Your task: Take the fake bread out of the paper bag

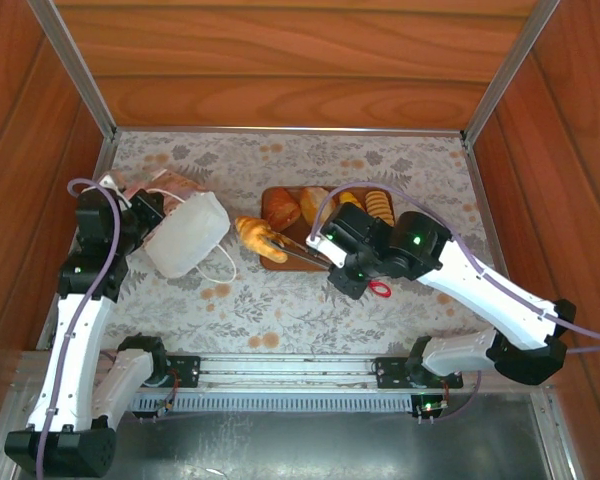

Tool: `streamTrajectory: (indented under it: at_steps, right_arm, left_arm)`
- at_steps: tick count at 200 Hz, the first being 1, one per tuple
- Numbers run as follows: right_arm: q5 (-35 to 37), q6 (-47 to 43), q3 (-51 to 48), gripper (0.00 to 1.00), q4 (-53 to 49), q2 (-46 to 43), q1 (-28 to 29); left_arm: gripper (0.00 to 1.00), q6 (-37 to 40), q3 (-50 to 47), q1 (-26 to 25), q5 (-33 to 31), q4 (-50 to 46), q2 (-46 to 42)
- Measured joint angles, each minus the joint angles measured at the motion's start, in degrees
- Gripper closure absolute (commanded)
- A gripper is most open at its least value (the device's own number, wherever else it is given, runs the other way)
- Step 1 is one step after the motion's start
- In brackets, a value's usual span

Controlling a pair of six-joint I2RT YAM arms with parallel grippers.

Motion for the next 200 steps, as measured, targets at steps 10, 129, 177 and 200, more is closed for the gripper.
streamTrajectory:
  at_steps: [10, 129, 177, 200]
  right_arm:
    - [1.01, -0.13, -0.07, 0.8, -0.92, -0.26, 0.0]
    - [3.32, -1.81, -7.91, 0.8, -0.55, 0.57, -4.79]
    - [3.34, -7.52, -9.14, 0.8, -0.39, 3.45, -8.37]
    - [3.96, -10.95, -9.25, 0.79, -0.2, 5.79, -9.09]
  left_arm:
    - [1.0, 1.44, 0.02, 0.0, -0.83, -1.77, -0.83]
    - [1.0, 16.63, 3.13, 0.02, -17.25, -16.85, -11.93]
    - [1.0, 15.28, 3.58, 0.02, -14.64, -16.72, -7.21]
    - [1.0, 14.67, 3.67, 0.0, -14.14, -16.46, -6.95]
